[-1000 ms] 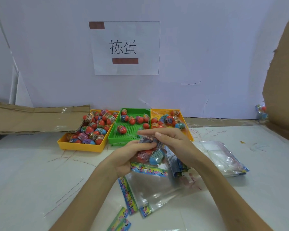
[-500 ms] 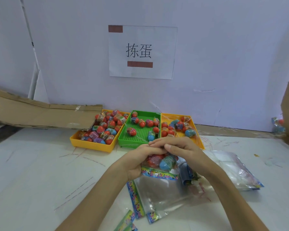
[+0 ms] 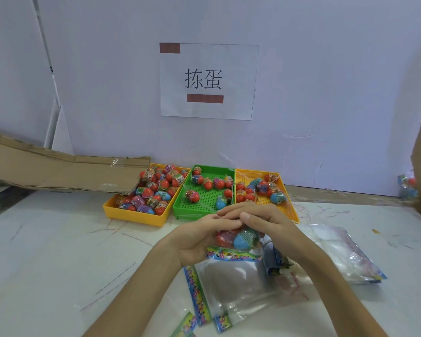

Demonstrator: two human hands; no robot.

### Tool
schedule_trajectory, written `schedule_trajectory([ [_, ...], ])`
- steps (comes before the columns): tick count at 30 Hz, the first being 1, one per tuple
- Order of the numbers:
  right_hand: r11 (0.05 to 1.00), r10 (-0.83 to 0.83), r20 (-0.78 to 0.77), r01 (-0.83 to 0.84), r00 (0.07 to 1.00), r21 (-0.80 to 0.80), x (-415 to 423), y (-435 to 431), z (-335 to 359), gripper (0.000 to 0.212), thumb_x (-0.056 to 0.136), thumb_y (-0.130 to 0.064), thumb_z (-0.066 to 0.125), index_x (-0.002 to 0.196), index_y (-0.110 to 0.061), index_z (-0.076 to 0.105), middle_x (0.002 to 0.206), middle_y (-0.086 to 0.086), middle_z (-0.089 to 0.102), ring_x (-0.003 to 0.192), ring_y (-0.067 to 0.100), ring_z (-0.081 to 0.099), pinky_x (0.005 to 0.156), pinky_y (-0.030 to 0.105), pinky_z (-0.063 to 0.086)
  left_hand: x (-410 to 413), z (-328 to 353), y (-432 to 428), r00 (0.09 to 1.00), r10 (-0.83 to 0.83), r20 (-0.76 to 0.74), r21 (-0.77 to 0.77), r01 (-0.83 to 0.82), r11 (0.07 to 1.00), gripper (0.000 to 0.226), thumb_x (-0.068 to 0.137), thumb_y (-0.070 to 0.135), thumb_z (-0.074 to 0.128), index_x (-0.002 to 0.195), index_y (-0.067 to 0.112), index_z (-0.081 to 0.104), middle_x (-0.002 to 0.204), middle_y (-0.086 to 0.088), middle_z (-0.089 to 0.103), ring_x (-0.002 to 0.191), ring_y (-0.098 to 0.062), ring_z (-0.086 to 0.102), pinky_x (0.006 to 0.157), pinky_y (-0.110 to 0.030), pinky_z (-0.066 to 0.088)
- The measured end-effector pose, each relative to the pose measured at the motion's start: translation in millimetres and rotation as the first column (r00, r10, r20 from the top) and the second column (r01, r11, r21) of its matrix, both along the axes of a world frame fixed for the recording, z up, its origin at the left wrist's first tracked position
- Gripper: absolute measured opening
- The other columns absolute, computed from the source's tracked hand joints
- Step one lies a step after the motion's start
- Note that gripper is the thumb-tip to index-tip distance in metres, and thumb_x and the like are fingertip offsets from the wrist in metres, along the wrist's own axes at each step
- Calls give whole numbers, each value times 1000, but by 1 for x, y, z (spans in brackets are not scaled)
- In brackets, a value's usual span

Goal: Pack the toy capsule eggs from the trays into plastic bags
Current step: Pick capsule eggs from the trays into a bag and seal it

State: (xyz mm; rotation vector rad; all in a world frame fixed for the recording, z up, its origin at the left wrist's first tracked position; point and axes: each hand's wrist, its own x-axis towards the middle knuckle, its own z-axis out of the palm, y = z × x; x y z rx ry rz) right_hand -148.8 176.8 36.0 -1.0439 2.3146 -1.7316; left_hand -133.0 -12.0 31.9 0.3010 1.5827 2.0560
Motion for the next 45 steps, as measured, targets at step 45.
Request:
schedule_trajectory([
  [45, 838, -361, 358, 468, 861, -280, -12, 7, -1, 28, 96, -32, 63, 87, -6, 65, 69, 1, 59, 61, 11, 54, 57, 21, 45, -13, -6, 12, 931, 282, -233, 302, -207, 931, 49, 94, 28, 49, 143, 26, 49, 131, 0, 70, 119, -22, 67, 84, -28, 59],
])
